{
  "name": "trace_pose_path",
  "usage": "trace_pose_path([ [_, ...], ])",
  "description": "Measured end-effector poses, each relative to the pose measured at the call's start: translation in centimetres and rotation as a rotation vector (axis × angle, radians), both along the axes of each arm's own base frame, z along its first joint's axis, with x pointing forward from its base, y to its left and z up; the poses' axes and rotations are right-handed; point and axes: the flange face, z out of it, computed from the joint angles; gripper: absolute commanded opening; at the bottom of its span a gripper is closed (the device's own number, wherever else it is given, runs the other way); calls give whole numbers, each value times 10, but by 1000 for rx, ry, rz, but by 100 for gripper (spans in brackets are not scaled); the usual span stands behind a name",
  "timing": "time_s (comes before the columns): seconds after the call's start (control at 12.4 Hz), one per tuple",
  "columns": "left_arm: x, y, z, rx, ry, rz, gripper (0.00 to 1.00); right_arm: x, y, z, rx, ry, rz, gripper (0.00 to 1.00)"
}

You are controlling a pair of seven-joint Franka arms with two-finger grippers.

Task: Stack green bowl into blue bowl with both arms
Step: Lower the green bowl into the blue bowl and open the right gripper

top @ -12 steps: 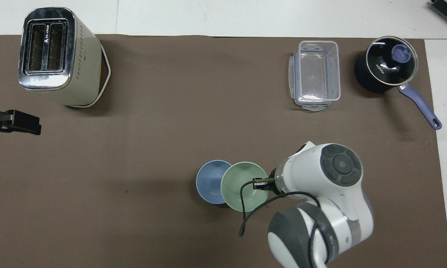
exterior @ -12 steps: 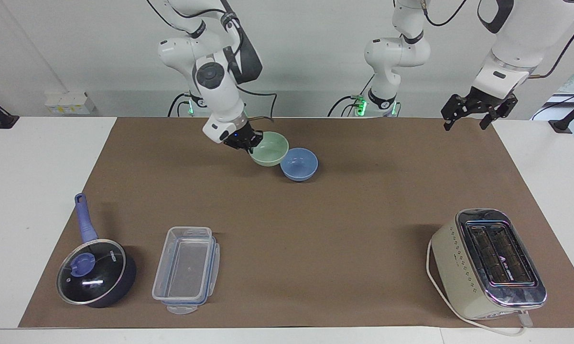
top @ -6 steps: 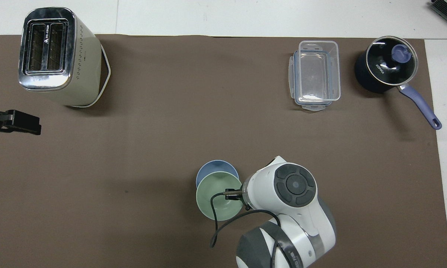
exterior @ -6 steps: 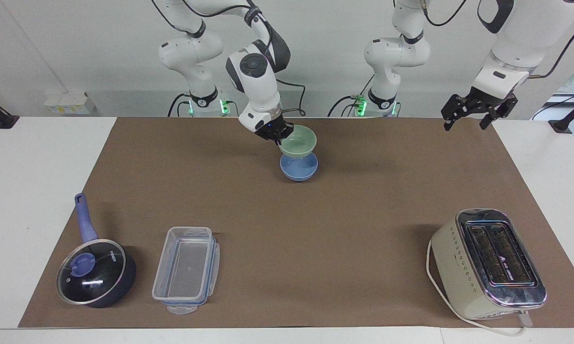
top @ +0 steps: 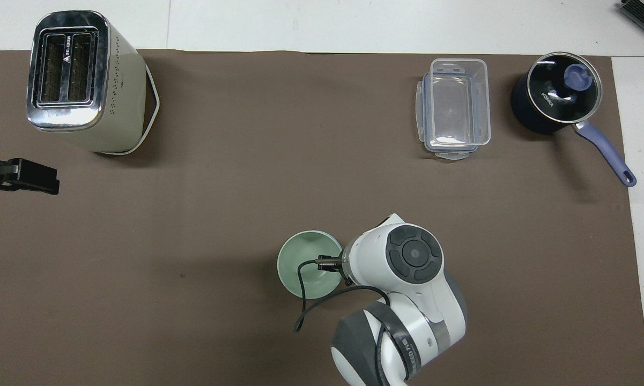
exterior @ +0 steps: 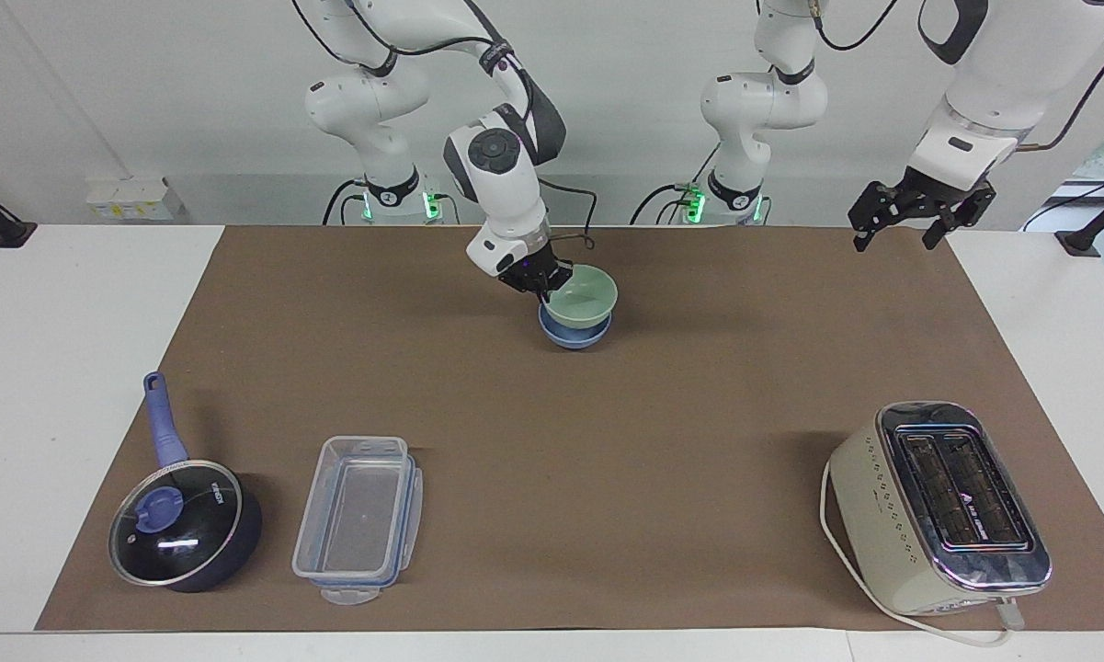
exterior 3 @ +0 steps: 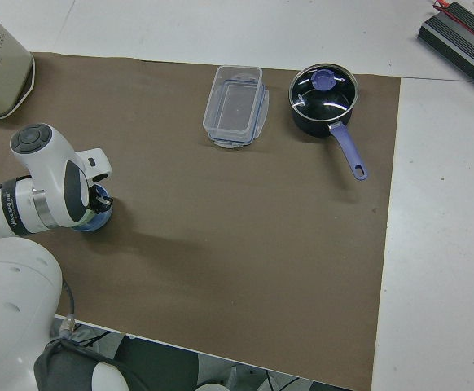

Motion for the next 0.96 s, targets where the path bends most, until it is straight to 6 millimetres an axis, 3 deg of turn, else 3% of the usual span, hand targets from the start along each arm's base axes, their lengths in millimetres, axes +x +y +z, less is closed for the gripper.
trace_pose_path([
  [0.24, 0, 0, 0, 0, 0, 0, 100, 0, 0, -7, -7, 13, -4, 0],
  [0.32, 0, 0, 0, 0, 0, 0, 100, 0, 0, -10, -10, 17, -5, 8],
  [0.4, 0, 0, 0, 0, 0, 0, 100, 0, 0, -11, -11, 19, -5, 22],
  [0.48, 0, 0, 0, 0, 0, 0, 100, 0, 0, -12, -12, 20, -5, 43],
  [0.56, 0, 0, 0, 0, 0, 0, 100, 1, 0, -12, -11, 20, -6, 54],
  [0.8, 0, 0, 0, 0, 0, 0, 100, 6, -2, -6, -3, 6, -14, 60],
  [0.96, 0, 0, 0, 0, 0, 0, 100, 18, -11, 12, 16, -26, -40, 81],
])
